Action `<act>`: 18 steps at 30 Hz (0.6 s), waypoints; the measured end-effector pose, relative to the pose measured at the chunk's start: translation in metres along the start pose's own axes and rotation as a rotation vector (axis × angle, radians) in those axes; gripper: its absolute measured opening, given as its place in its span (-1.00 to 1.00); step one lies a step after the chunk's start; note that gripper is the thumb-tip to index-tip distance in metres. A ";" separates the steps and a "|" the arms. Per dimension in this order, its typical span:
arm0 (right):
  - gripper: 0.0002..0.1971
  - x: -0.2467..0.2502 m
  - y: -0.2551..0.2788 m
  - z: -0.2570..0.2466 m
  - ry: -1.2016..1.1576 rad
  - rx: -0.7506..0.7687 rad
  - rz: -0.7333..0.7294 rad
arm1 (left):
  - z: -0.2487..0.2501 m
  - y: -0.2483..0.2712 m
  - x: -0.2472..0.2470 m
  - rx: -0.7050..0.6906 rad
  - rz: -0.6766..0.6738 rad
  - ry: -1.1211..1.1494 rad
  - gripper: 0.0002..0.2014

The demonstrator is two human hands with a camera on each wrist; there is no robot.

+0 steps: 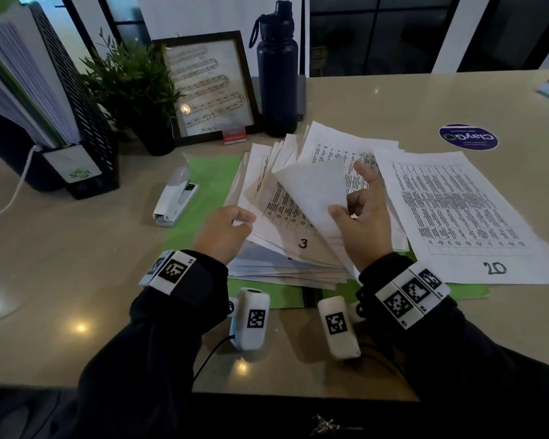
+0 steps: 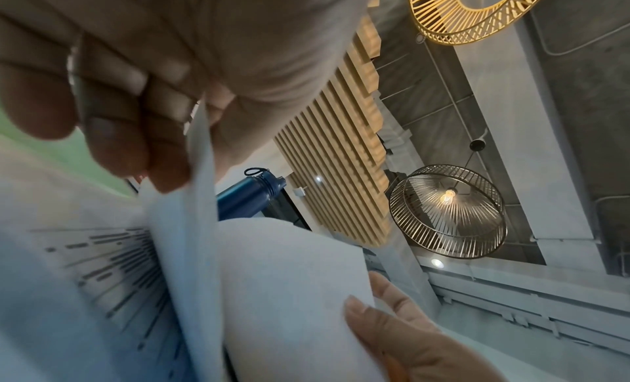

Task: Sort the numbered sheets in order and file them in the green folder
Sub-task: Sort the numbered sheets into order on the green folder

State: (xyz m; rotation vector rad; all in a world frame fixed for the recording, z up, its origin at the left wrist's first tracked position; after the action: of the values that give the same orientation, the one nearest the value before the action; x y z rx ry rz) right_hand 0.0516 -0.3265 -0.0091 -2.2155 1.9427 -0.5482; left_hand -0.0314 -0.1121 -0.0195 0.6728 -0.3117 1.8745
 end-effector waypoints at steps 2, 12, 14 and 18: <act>-0.61 -0.006 0.001 0.003 -0.007 -0.022 -0.051 | -0.002 -0.001 -0.001 0.018 -0.008 -0.041 -0.83; -0.79 -0.050 0.012 0.005 -0.109 -0.089 -0.462 | 0.032 0.012 -0.025 -0.110 -0.159 -0.176 -0.48; -0.80 -0.060 0.017 0.007 -0.130 -0.108 -0.574 | 0.029 0.014 -0.037 -0.059 -0.244 -0.154 -0.44; -0.81 -0.051 0.014 0.015 0.014 -0.077 -0.536 | 0.020 0.010 -0.039 -0.038 -0.242 -0.088 -0.74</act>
State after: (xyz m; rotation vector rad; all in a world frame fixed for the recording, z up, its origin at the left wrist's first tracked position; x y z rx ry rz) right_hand 0.0393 -0.2803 -0.0366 -2.7938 1.3770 -0.5553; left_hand -0.0240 -0.1559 -0.0255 0.7352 -0.3077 1.6085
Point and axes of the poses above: each hand's wrist, its own y-axis away from the middle knuckle, its own x-axis out of the back of the hand, z = x × y, the point moved 8 cm from there along -y, towards the middle knuckle, and after that the axes turned 3 degrees about -z, right-handed, at the moved point
